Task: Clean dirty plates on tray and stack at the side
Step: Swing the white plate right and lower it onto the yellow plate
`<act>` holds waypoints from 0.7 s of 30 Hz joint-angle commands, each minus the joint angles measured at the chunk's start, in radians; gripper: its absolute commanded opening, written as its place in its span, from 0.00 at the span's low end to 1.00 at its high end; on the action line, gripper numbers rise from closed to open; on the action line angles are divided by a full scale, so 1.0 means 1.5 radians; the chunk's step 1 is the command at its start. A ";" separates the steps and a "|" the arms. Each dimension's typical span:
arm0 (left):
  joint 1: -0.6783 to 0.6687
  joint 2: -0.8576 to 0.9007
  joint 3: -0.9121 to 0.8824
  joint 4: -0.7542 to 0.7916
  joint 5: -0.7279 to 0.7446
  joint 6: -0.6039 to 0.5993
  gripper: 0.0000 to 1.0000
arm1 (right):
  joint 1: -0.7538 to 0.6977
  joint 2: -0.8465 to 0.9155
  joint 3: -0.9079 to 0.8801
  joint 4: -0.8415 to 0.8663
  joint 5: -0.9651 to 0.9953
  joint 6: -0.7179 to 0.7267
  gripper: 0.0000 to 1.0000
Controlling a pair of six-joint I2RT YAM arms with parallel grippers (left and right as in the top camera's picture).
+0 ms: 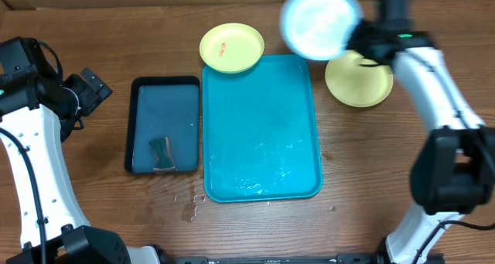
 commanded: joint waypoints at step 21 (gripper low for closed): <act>0.000 -0.005 0.011 -0.002 0.000 -0.009 1.00 | -0.160 -0.011 -0.050 -0.132 -0.023 0.019 0.04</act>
